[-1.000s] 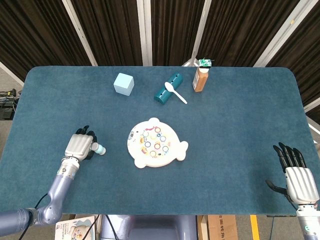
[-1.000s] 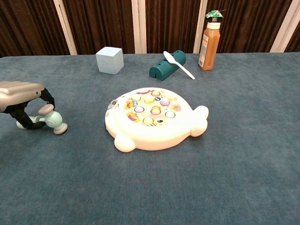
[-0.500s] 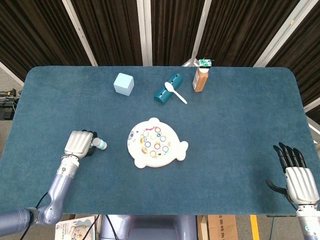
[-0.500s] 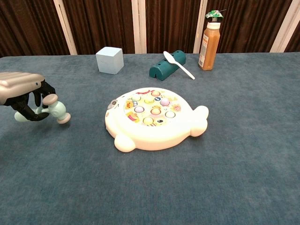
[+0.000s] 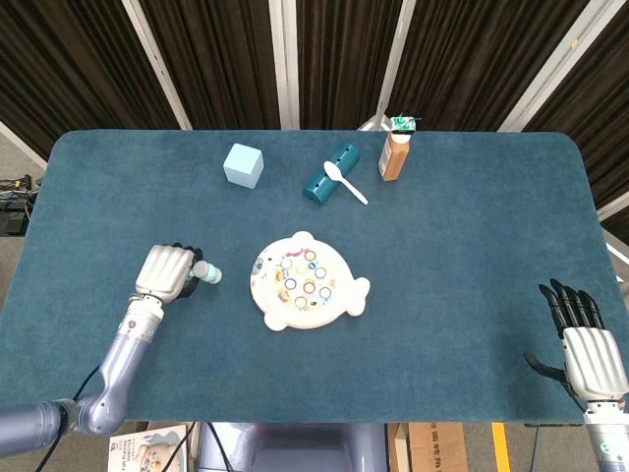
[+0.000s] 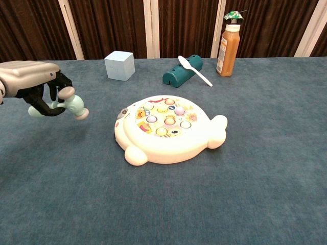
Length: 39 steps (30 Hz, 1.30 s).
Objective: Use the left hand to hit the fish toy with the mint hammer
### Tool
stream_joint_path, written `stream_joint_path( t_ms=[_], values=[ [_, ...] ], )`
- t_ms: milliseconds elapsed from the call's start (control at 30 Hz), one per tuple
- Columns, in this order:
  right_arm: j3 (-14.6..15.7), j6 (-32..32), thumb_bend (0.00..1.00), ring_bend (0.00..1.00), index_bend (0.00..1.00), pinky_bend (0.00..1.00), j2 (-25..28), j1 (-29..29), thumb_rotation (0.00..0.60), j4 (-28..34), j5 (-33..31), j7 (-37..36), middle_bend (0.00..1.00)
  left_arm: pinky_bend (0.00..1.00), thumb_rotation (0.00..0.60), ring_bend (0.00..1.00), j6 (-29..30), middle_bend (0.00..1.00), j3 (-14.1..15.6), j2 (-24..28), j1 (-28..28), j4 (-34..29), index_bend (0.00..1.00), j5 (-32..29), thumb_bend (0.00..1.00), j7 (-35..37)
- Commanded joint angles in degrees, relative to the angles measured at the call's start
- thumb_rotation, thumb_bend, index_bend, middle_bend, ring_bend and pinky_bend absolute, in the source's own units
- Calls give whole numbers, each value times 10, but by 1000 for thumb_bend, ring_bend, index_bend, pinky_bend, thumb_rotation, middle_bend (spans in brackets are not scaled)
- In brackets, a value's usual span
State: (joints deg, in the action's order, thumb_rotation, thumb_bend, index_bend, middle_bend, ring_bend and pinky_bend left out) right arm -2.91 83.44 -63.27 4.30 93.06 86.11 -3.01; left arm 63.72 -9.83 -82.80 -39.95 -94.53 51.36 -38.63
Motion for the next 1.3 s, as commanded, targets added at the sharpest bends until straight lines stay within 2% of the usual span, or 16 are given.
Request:
stream_joint_path(
  t_ms=[33, 333, 600, 933, 1300],
  values=[
    [0, 0, 187, 0, 0, 0, 0, 0, 600, 1, 0, -1, 0, 498, 600, 409, -16, 520, -15, 7, -18, -11, 631, -6, 652, -7],
    [-3, -6, 186, 0, 0, 0, 1, 1, 600, 5, -9, -5, 0, 498, 600, 408, -59, 519, -53, 8, -82, -20, 629, -46, 666, -36],
    [-5, -9, 186, 0, 0, 0, 2, 2, 600, 8, -16, -10, 0, 498, 600, 408, -78, 519, -79, -18, -141, -2, 624, -98, 667, -65],
    [-6, -14, 186, 0, 0, 0, 5, 3, 600, 12, -20, -17, 0, 498, 600, 408, -82, 519, -81, -54, -196, 41, 621, -157, 668, -98],
    [-7, -16, 186, 0, 0, 0, 6, 4, 600, 13, -22, -19, 0, 498, 600, 408, -86, 520, -66, -67, -221, 65, 622, -182, 669, -98]
  ],
)
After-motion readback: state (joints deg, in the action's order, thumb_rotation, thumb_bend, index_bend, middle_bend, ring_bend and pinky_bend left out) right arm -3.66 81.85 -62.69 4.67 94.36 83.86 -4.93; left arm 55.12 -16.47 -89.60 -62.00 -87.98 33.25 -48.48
